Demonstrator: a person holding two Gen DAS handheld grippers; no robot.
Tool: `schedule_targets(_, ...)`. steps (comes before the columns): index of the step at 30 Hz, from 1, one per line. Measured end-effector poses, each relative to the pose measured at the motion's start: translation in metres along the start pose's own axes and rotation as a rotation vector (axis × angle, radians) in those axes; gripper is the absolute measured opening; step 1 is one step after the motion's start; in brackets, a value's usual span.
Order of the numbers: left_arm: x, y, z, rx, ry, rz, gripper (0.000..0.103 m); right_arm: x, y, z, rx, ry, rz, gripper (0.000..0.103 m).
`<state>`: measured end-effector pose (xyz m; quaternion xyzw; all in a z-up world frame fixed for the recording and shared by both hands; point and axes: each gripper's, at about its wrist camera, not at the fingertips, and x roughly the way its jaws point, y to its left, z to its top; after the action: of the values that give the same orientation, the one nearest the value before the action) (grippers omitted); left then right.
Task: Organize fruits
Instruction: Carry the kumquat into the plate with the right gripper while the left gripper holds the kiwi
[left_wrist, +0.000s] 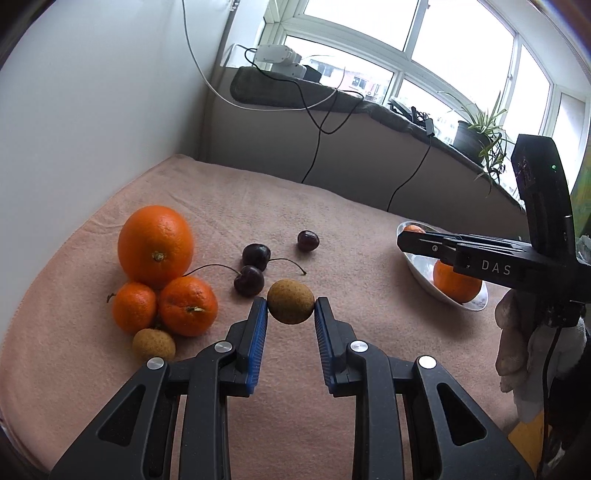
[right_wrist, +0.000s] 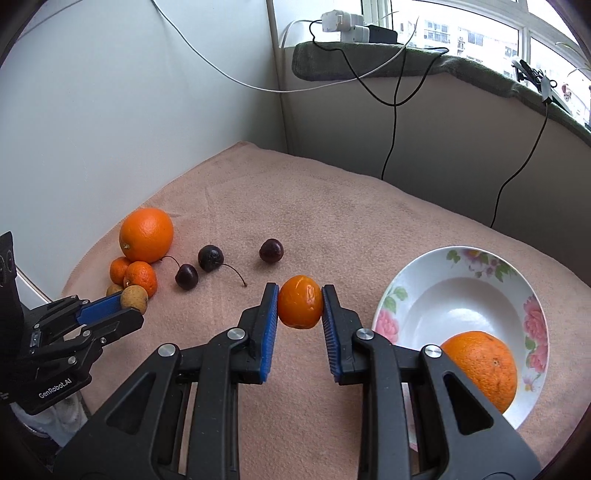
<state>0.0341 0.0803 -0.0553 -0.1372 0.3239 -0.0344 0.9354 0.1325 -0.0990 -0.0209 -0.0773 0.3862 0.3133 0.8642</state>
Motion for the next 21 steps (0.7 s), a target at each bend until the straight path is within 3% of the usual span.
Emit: schedule_targets(21, 0.069, -0.082, 0.049, 0.114, 0.036, -0.155, 0.025, -0.050, -0.115, -0.012, 0.193, -0.061, -0.139, 0.024)
